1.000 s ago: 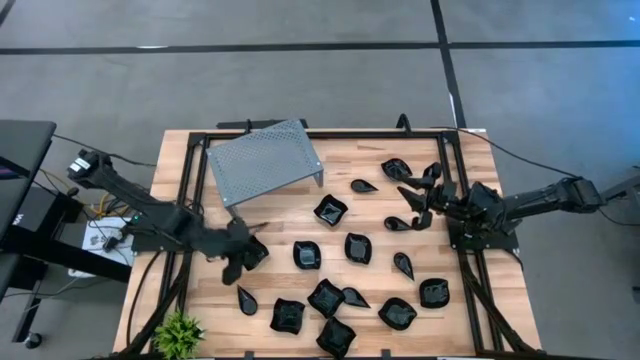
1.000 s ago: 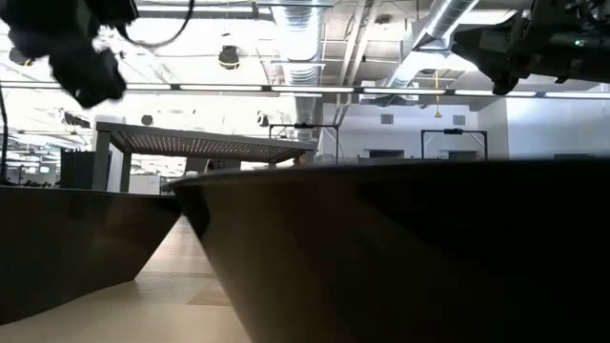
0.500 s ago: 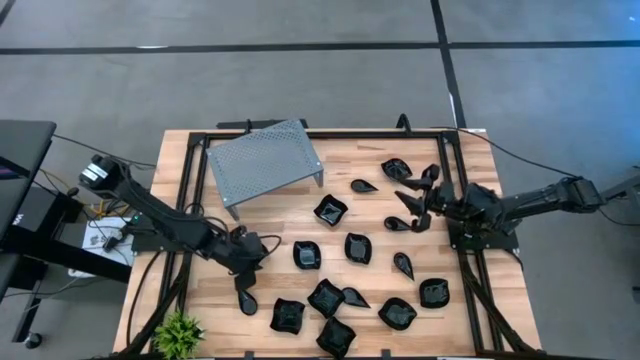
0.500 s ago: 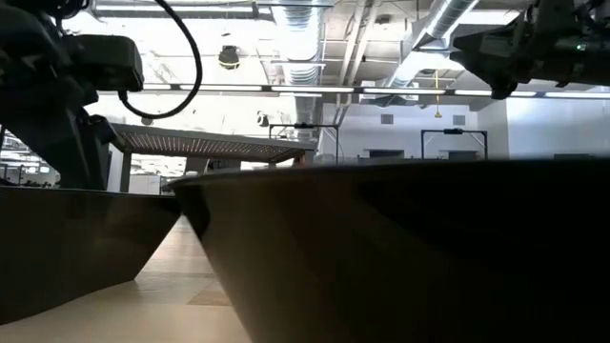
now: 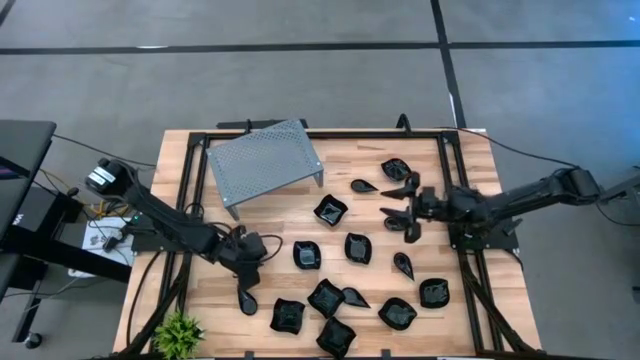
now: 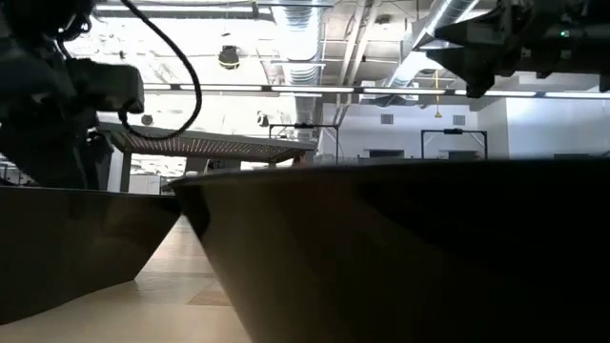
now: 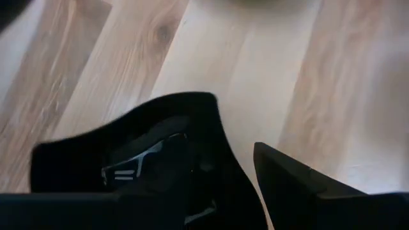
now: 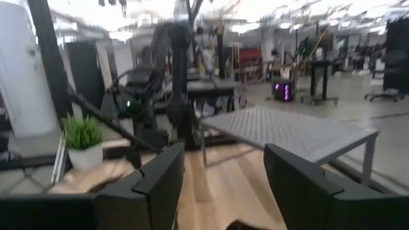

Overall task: Pick & Place Mini shaped plates
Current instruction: Put the black distorted square plate on the shelf

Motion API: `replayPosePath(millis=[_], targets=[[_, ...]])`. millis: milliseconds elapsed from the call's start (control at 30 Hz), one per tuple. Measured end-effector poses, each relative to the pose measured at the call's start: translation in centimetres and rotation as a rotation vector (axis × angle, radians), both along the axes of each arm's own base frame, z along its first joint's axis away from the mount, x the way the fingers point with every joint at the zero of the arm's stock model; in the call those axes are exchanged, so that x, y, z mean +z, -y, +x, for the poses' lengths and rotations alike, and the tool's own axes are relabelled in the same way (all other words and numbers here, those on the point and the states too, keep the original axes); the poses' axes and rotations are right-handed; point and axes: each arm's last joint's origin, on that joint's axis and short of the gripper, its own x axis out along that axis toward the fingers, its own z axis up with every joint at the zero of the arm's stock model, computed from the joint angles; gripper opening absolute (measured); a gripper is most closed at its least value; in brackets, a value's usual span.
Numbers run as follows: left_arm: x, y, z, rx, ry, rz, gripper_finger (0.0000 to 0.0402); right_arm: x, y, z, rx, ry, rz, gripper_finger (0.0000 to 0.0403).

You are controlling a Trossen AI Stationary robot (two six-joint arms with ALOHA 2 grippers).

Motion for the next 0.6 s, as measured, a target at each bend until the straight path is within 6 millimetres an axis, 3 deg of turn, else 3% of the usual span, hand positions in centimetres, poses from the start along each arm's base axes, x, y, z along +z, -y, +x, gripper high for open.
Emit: replayPosePath(millis=[167,400,600], targets=[[-0.8,0.0,0.1,-0.003,-0.029,0.037,0.0146,0.6,-0.2,1.6,0.000,-0.036,-0.006,0.0200],[-0.2,0.1,0.0,-0.021,0.003,0.036,0.0020,1.1,-0.3,3.4,-0.010,-0.075,-0.036,0.0189],[2.1,0.8,-0.4,-0.073,0.092,-0.021,0.0008,1.2,-0.4,4.5,-0.012,-0.102,-0.066,0.0184]])
